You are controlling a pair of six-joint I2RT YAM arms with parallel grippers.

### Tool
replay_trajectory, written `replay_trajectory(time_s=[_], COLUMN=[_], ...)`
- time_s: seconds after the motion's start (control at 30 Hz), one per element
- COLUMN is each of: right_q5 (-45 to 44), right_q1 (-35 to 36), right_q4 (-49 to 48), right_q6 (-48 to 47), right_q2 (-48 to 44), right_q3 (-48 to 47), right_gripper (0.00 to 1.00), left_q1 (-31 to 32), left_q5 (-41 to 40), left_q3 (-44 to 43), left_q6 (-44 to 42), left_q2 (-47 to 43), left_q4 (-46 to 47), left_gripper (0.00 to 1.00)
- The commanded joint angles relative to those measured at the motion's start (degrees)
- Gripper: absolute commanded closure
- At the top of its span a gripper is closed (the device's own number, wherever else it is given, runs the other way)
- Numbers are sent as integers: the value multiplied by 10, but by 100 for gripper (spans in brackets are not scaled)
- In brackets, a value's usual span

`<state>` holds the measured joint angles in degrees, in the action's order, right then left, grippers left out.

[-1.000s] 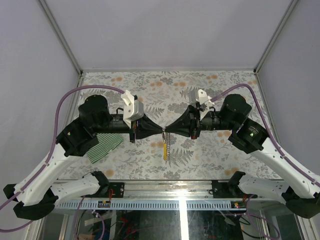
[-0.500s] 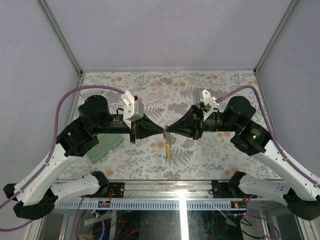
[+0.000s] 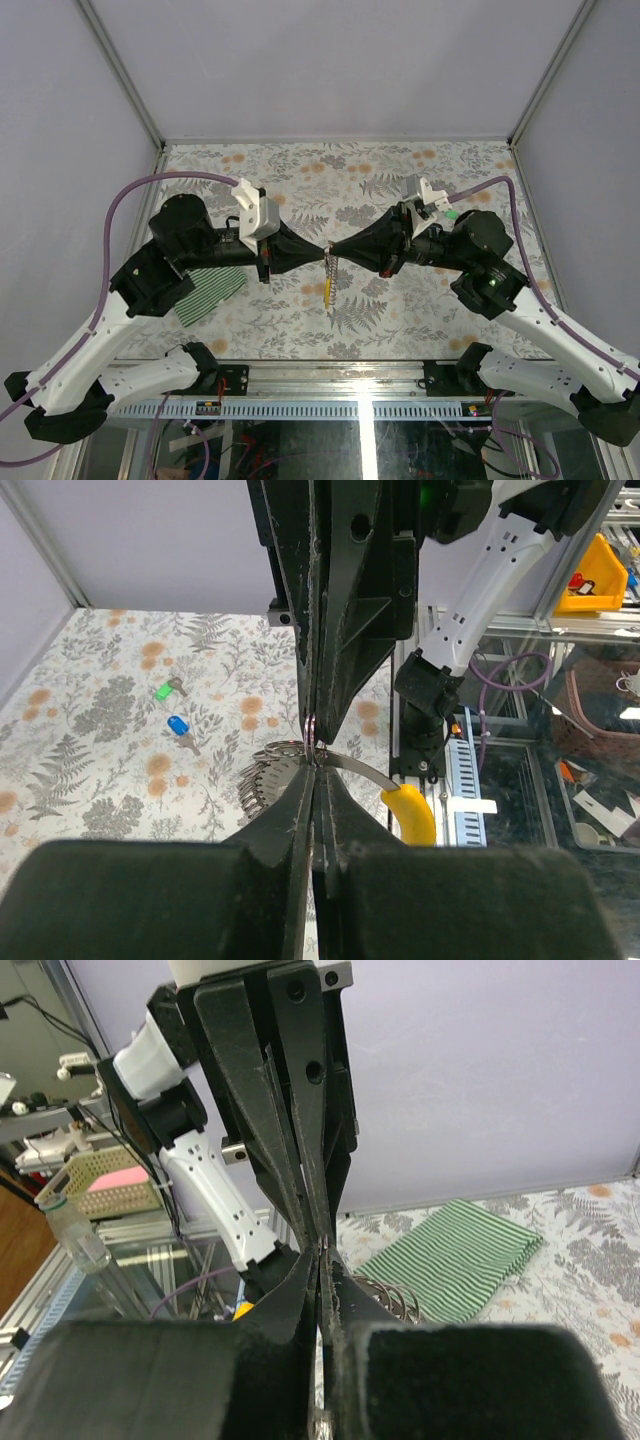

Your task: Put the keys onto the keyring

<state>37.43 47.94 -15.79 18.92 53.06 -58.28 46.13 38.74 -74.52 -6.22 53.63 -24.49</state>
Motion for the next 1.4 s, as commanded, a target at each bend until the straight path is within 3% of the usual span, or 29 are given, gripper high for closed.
replay_trajectory(time_s=[0.0,0.27,0.77,1.0,1.37], right_q5=[-42,-74,-119,-93,-68], right_q1=[0,0,0,-1,0], right_q4=[-171,-310,-407,-413,-410], right_q6=[46,78,99,102,104], right_q2=[-16,-9,1,6,16], right_q3=[13,47,69,61,53], right_gripper=[100,100,100,100,100], left_q1=[1,1,1,1,2], left_q5=[-10,6,36,5,-60], left_q3=[12,19,56,93,147], left_q6=[27,61,142,196,254], left_q2=[-12,-21,-26,-44,-70], left_q4=[68,120,238,325,441], left_gripper=[100,100,97,76,71])
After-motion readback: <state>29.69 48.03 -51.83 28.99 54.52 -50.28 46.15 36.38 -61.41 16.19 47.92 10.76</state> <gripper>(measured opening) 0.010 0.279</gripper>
